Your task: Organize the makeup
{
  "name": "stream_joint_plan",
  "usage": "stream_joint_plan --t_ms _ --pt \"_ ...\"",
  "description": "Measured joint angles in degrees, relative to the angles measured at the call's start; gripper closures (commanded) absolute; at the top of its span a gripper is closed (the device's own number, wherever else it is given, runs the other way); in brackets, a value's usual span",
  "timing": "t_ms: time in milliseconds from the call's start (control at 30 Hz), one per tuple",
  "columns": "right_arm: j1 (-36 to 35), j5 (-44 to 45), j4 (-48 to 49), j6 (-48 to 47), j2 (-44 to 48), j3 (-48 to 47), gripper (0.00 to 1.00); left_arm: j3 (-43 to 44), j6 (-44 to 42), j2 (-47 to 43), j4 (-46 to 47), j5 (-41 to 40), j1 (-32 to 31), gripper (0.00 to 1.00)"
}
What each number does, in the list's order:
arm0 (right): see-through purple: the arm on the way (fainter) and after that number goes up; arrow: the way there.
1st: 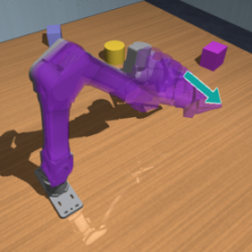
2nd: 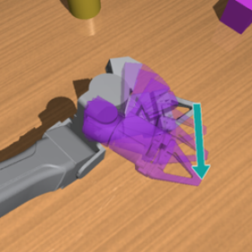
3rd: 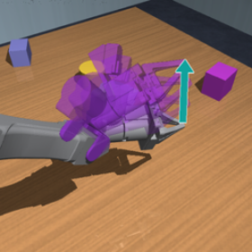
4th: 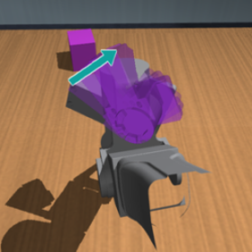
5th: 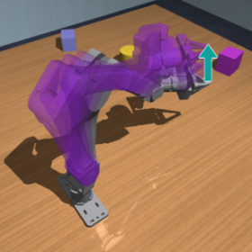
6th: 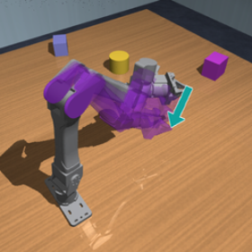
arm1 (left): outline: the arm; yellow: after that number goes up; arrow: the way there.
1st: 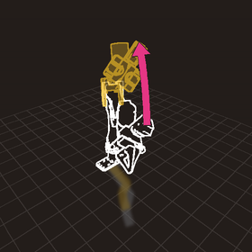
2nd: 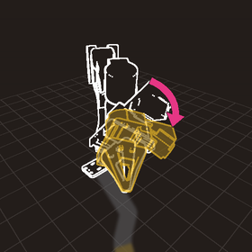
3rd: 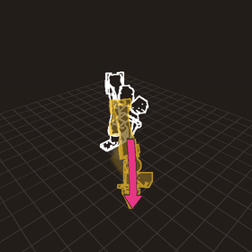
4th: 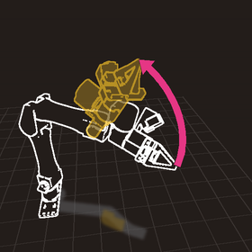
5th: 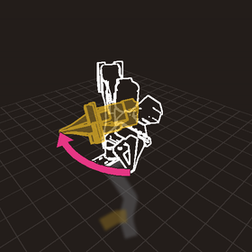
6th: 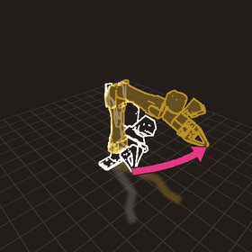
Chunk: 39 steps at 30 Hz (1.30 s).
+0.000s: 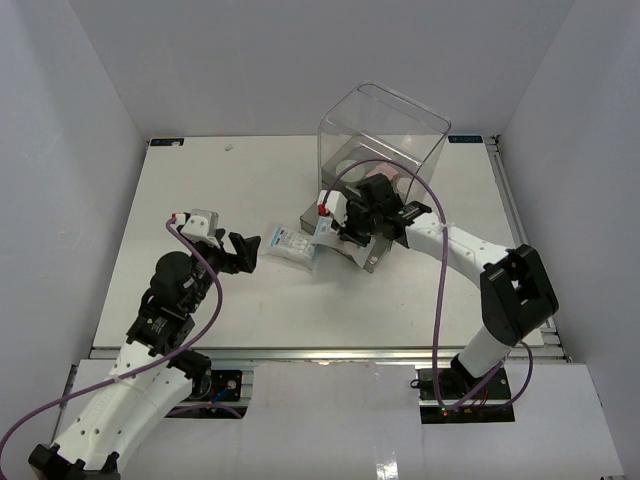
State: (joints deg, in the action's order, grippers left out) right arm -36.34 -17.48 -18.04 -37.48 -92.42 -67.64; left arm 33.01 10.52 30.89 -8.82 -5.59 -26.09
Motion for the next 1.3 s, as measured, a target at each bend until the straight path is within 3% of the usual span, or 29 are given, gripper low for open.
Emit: stream_joint_plan --t_ms 467,600,767,867,1100,1300 --pt "2.7 10.0 5.9 1.6 -3.8 3.6 0.92 -0.3 0.0 -0.3 0.0 0.0 0.0 0.02" --pt "2.9 13.3 6.2 1.0 -3.9 5.3 0.88 -0.3 0.0 -0.3 0.0 0.0 0.0 0.02" --pt "2.9 16.2 6.8 0.0 -3.7 6.8 0.52 -0.3 0.0 -0.3 0.0 0.0 0.0 0.02" --pt "2.8 16.0 6.8 -0.1 -2.8 7.6 0.44 -0.3 0.0 -0.3 0.0 0.0 0.0 0.02" --pt "2.9 10.1 3.7 2.7 1.3 4.5 0.50 -0.4 0.0 -0.3 0.0 0.0 0.0 0.02" --pt "2.8 4.7 3.1 5.2 1.3 -0.7 0.76 -0.4 0.0 -0.3 0.0 0.0 0.0 0.02"
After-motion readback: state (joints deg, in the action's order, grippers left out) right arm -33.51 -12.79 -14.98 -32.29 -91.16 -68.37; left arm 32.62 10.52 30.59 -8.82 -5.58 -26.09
